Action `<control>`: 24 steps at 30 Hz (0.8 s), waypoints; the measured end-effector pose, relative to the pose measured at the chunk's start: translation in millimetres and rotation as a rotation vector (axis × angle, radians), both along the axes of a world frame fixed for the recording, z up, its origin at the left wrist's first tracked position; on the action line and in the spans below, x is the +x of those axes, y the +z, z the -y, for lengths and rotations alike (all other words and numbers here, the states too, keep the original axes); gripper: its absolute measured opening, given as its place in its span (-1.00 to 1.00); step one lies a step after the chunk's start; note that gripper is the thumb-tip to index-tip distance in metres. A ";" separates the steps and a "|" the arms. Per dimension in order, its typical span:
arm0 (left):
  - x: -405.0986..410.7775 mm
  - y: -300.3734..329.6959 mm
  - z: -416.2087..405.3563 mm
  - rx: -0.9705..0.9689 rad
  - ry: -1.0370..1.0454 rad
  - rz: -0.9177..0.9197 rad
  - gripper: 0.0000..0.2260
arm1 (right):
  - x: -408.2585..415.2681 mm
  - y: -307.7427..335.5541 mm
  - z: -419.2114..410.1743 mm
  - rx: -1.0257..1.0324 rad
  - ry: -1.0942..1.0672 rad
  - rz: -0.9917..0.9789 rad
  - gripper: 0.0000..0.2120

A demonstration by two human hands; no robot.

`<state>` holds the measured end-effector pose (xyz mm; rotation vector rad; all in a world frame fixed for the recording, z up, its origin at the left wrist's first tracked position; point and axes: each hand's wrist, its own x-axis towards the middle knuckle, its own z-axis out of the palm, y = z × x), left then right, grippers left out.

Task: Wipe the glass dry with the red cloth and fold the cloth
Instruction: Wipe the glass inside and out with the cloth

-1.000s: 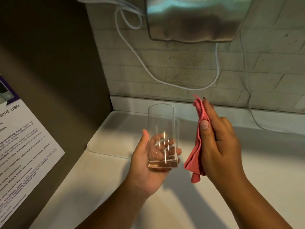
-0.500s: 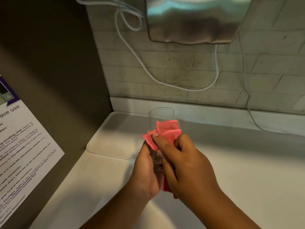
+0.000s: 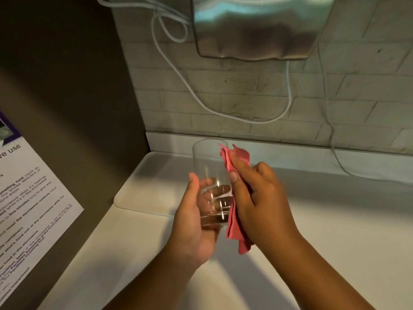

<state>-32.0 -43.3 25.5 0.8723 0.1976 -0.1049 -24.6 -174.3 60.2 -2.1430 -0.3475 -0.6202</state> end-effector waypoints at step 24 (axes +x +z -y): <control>-1.0 4.4 3.3 0.049 -0.120 -0.027 -0.42 | -14.2 -7.5 3.6 0.034 0.034 0.005 -0.61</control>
